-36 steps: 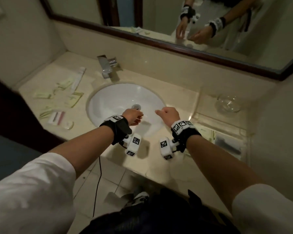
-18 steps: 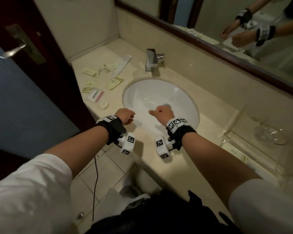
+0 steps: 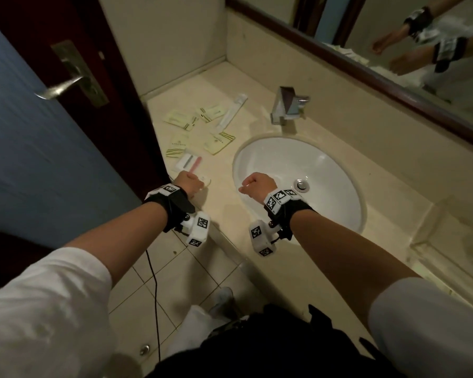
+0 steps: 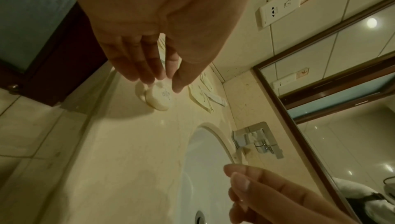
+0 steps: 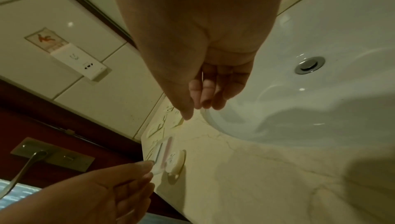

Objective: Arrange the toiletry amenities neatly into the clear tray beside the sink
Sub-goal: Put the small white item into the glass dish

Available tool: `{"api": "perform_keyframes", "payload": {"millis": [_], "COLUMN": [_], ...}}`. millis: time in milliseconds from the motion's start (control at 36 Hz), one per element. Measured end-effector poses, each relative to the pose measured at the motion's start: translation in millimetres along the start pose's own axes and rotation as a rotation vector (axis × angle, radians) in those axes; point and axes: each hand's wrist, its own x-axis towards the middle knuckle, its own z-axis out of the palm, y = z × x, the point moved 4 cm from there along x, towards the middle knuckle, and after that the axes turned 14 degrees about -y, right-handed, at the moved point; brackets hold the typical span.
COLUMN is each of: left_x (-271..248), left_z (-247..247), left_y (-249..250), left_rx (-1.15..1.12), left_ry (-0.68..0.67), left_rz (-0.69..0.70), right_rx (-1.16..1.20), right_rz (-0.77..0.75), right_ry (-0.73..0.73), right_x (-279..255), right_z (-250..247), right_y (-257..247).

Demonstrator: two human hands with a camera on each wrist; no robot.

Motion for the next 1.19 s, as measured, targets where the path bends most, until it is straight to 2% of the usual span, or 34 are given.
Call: {"api": "perform_keyframes", "payload": {"millis": [250,361,583,750,972,1194], "left_x": [29,36,45,47,46,42], "left_z": [-25,-28,-26,-23,-24,-23], "left_y": [-5,-3,-4,-1,-1,-10], "left_rx": [0.262,0.391,0.454,0.497,0.483,0.206], "left_ry": [-0.059,-0.04,-0.068,-0.067,-0.075,-0.118], "left_rz": [0.045,0.109,0.217,0.233,0.242,0.199], "right_rx": [-0.146,-0.224,-0.181,-0.203,-0.207,-0.039], "right_rz": [0.012,-0.013,0.016,0.025,0.003,-0.016], "right_ry": [-0.076,-0.052,-0.066,-0.083,-0.073,-0.064], "right_x": [53,70,95,100,102,99], "right_z": [29,40,55,59,61,60], "right_y": [-34,-44,-48,-52,-54,-43]}}
